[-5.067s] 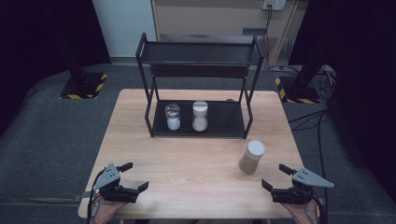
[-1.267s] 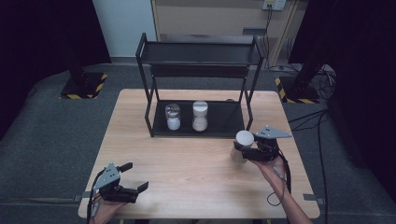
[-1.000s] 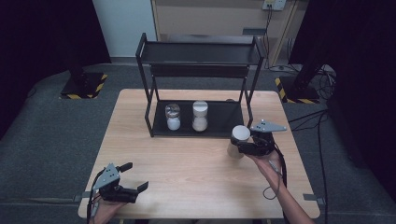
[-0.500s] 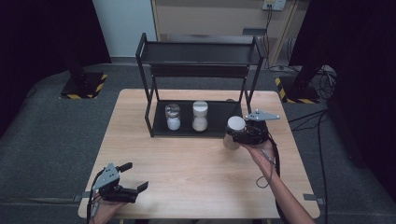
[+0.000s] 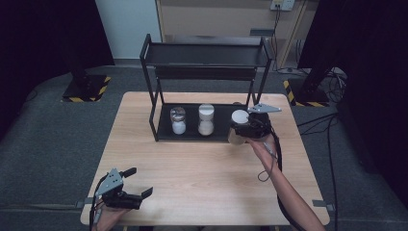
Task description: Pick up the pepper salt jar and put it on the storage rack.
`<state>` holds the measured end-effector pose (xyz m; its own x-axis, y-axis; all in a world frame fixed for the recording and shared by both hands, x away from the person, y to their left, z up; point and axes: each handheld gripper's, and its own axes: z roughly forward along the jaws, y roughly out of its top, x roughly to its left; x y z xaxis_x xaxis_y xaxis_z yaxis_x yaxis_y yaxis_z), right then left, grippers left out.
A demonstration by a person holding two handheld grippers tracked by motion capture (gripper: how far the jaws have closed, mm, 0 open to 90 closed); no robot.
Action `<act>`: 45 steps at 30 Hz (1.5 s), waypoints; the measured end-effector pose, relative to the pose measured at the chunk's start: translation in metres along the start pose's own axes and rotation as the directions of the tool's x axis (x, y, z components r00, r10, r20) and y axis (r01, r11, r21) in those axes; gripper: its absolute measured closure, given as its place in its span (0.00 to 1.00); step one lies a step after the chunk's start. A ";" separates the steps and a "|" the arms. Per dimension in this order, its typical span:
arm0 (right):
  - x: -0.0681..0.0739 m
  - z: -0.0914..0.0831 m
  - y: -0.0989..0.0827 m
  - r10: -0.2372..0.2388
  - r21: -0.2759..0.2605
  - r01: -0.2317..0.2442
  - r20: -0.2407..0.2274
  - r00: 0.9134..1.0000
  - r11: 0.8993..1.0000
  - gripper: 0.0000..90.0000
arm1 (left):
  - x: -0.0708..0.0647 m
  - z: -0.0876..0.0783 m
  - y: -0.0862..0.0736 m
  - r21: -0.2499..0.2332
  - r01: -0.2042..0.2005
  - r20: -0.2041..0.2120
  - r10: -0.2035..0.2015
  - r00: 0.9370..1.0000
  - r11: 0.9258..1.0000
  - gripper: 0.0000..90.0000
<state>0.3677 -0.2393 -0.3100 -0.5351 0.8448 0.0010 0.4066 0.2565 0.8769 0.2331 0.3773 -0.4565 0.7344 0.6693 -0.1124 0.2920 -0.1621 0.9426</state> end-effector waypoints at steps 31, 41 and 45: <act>-0.013 0.065 0.003 0.048 0.028 -0.052 0.132 0.990 0.998 0.37 | 0.001 0.000 -0.001 -0.002 0.005 0.001 -0.005 1.000 1.000 0.00; -0.014 0.075 -0.001 0.055 0.041 -0.061 0.130 0.990 0.997 0.37 | 0.001 0.000 -0.001 -0.002 0.005 0.001 -0.005 1.000 1.000 0.00; -0.014 0.079 -0.002 0.059 0.047 -0.066 0.128 0.990 0.997 0.37 | 0.001 0.000 -0.001 -0.003 0.005 0.001 -0.005 1.000 1.000 0.00</act>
<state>0.4327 -0.2151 -0.3498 -0.4111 0.9115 -0.0083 0.4754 0.2222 0.8513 0.2335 0.3785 -0.4572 0.7334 0.6696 -0.1174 0.2941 -0.1569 0.9428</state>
